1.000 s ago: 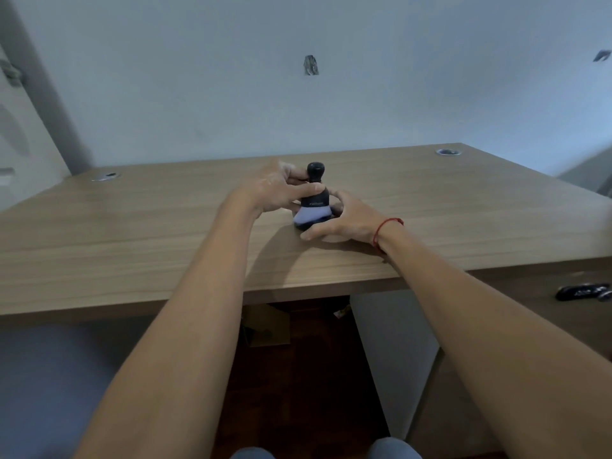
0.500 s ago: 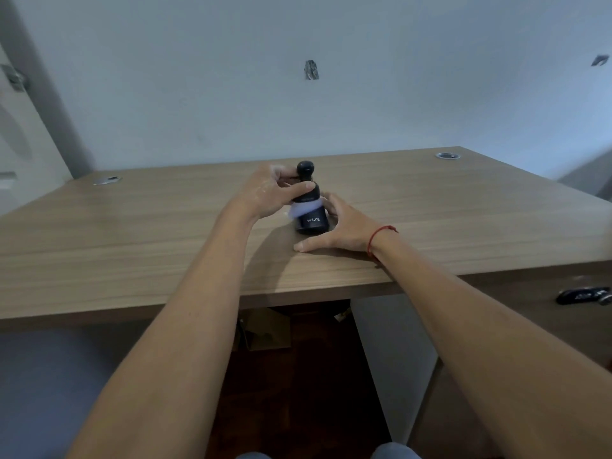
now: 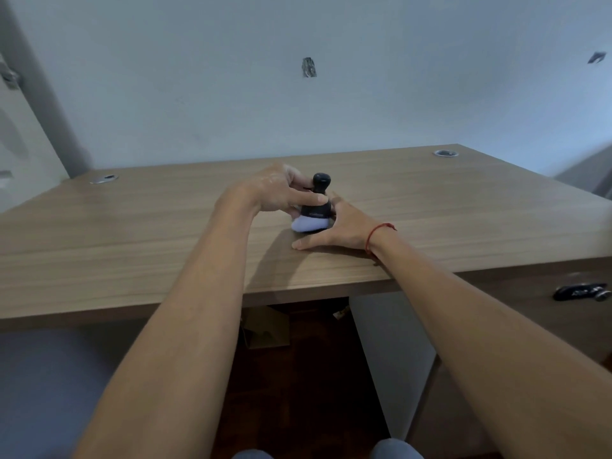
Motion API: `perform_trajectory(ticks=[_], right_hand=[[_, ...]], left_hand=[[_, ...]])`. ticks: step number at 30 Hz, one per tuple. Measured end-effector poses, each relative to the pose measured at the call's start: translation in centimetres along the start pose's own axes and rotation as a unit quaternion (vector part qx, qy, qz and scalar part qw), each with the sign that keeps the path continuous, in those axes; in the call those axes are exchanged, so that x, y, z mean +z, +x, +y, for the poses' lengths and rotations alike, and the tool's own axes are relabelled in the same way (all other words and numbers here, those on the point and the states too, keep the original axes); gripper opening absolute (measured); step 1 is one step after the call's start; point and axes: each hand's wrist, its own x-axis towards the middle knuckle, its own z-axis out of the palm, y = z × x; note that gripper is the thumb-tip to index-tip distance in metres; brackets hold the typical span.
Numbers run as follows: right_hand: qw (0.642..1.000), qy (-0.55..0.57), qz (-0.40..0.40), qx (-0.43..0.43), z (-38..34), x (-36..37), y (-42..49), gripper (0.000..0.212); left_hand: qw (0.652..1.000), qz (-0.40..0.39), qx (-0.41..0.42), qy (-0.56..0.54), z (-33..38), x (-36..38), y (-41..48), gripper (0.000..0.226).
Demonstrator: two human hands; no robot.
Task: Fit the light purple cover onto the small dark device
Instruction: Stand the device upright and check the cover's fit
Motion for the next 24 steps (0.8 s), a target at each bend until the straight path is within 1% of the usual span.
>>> perform_trajectory(ticks=[2, 6, 8, 9, 11, 12, 13, 16, 19, 21, 24], right_hand=[[1.0, 0.001, 0.0, -0.007, -0.1, -0.1, -0.1, 0.105], [1.0, 0.006, -0.002, -0.003, 0.1, 0.0, 0.1, 0.107], [1.0, 0.014, -0.004, -0.002, 0.1, 0.1, 0.2, 0.106], [1.0, 0.019, -0.003, -0.001, 0.1, 0.2, 0.2, 0.112], [1.0, 0.019, -0.003, 0.014, 0.1, 0.3, 0.1, 0.136], [1.0, 0.016, -0.005, 0.023, 0.1, 0.3, 0.1, 0.144], [1.0, 0.014, -0.008, 0.025, 0.1, 0.2, 0.1, 0.147], [1.0, 0.01, -0.009, 0.021, 0.2, 0.2, 0.2, 0.139], [1.0, 0.013, 0.011, 0.005, 0.3, 0.5, 0.2, 0.13], [0.999, -0.005, 0.033, -0.013, 0.3, 0.7, 0.2, 0.116], [0.997, -0.036, 0.061, -0.028, 0.5, 0.9, 0.4, 0.097]], left_hand=[[1.0, 0.005, 0.007, 0.007, 0.3, 0.2, 0.0, 0.024], [0.993, 0.113, 0.031, 0.008, -0.6, 0.7, 0.6, 0.021], [0.987, 0.155, 0.035, 0.01, -1.3, 0.8, 0.9, 0.023], [0.984, 0.174, 0.037, 0.014, -1.5, 1.0, 1.1, 0.024], [0.975, 0.218, 0.042, 0.027, -2.0, 1.3, 1.4, 0.025], [0.969, 0.242, 0.044, 0.034, -2.2, 1.5, 1.5, 0.027], [0.962, 0.265, 0.044, 0.039, -2.3, 1.8, 1.6, 0.028], [0.952, 0.296, 0.051, 0.057, -2.9, 2.0, 1.6, 0.025], [0.954, 0.29, 0.05, 0.057, -4.2, 2.0, 1.0, 0.02], [0.952, 0.293, 0.039, 0.082, -5.0, 2.1, 0.6, 0.021], [0.94, 0.318, 0.023, 0.125, -5.6, 2.1, -0.1, 0.02]])
